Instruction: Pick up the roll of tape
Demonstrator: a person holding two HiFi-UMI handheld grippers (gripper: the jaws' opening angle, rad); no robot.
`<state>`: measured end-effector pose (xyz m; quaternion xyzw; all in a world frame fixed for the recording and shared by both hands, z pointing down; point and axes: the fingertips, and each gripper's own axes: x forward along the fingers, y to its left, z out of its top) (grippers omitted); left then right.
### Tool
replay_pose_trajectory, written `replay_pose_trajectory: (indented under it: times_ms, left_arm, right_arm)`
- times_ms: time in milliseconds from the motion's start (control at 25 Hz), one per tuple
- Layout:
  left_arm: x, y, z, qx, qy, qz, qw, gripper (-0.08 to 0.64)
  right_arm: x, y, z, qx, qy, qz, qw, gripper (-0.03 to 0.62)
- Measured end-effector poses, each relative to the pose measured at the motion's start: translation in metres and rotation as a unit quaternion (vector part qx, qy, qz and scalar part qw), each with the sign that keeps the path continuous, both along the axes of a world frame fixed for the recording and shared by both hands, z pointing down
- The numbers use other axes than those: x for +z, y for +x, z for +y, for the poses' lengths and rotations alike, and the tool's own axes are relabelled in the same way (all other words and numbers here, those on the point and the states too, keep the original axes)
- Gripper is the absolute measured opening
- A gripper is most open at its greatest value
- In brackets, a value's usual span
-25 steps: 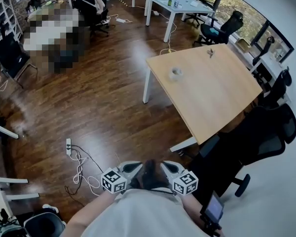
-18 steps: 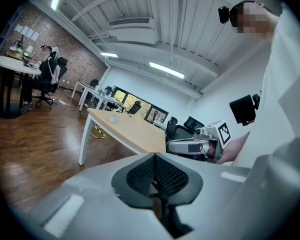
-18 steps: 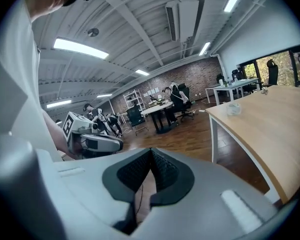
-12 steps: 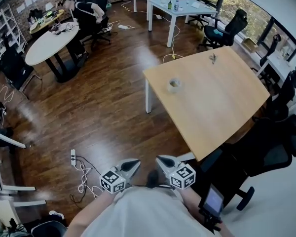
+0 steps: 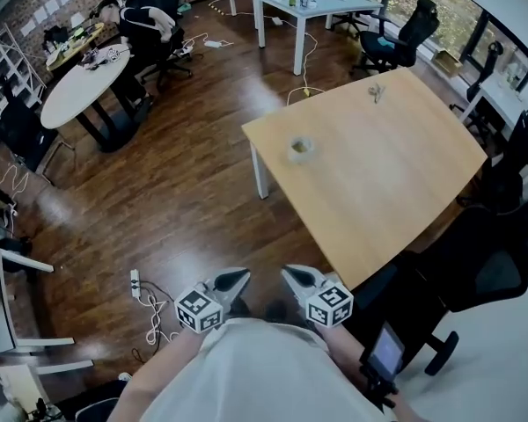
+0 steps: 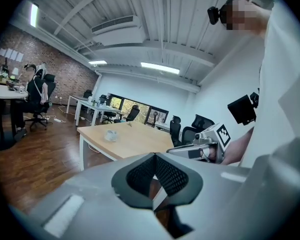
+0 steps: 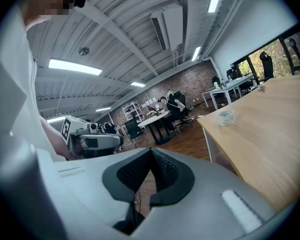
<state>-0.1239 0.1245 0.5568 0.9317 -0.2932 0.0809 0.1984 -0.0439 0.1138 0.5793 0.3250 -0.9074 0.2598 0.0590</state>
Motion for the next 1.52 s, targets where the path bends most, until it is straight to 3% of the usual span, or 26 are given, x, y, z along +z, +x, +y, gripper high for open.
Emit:
replay_pose_trajectory:
  times_ms: [240,360,720,960,1520]
  left_arm:
    - [0.019,0.002,-0.015,0.013,-0.025,0.000,0.9996,0.005]
    - [0.025,0.005,-0.032,0.022,-0.041,0.021,0.9987,0.005]
    - [0.020,-0.001,-0.115,0.086,-0.034,0.048,0.9945,0.005]
    - [0.016,-0.038,-0.176,0.119,-0.023,0.051,0.9913,0.005]
    - [0.023,-0.095,-0.233,0.168,-0.026,0.055,0.9840,0.005]
  right_arm:
    - [0.007,0.009,-0.013,0.021,-0.009,0.005,1.000,0.008]
    - [0.011,0.018,-0.028,0.045,-0.012,0.014,0.999,0.006]
    - [-0.001,0.005,-0.098,0.098,-0.004,0.041,0.994,0.006]
    - [-0.012,-0.033,-0.156,0.122,0.009,0.063,0.990,0.006]
    - [-0.026,-0.085,-0.218,0.151,0.032,0.110,0.982,0.007]
